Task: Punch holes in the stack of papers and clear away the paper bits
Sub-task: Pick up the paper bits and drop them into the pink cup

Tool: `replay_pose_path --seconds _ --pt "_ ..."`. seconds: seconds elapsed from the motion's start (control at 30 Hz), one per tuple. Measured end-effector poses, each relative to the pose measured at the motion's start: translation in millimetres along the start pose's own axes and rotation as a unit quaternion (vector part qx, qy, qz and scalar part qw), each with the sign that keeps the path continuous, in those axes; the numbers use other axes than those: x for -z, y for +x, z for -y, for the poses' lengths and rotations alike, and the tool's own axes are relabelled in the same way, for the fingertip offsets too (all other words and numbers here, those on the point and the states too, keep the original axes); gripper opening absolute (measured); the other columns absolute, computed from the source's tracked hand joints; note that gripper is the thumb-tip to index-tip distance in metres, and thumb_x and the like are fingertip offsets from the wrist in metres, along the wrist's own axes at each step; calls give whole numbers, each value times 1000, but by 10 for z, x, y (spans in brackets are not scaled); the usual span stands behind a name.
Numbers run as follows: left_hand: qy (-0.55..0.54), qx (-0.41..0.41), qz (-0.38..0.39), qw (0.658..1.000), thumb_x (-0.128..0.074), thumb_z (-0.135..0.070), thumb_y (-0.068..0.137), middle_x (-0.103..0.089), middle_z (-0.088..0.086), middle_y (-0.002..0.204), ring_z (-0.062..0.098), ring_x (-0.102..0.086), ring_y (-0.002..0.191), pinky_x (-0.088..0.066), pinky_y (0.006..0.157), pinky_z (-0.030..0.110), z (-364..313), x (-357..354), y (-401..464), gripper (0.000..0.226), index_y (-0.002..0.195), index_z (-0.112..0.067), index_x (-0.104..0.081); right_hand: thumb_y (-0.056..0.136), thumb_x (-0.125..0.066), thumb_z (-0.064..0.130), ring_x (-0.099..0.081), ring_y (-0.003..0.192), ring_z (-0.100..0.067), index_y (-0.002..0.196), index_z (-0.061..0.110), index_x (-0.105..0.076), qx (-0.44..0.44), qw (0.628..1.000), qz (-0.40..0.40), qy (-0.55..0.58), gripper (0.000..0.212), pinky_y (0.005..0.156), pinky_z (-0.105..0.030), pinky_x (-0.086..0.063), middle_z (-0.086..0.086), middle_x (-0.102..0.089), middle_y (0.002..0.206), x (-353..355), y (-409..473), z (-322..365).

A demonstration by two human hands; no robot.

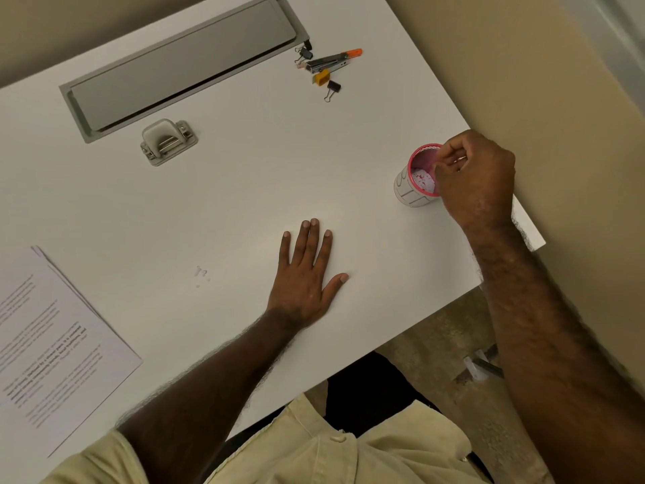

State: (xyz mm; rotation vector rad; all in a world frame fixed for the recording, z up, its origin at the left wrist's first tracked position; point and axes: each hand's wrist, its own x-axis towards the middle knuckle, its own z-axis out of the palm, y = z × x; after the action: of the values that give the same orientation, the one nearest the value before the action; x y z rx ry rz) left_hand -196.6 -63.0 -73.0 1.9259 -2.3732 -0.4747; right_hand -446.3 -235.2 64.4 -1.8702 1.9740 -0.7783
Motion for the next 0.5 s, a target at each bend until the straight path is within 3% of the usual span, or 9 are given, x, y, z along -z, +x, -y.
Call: replay_pose_path --seconds 0.3,0.5 --pt "4 -1 -2 1000 -18 -64 111 10 14 179 29 10 167 -4 134 60 9 -3 -4 81 171 -13 -1 85 -61 0 -69 79 -8 97 16 -80 -28 999 34 2 28 77 -20 -58 2 -79 92 9 1 40" --pt "-11 -2 -12 1000 -25 -62 112 9 13 180 28 10 167 -3 134 59 23 -7 -6 80 171 -13 -3 90 -75 20 -72 82 -11 102 20 -80 -25 999 29 22 12 83 -37 -66 5 -78 95 -15 -20 137"
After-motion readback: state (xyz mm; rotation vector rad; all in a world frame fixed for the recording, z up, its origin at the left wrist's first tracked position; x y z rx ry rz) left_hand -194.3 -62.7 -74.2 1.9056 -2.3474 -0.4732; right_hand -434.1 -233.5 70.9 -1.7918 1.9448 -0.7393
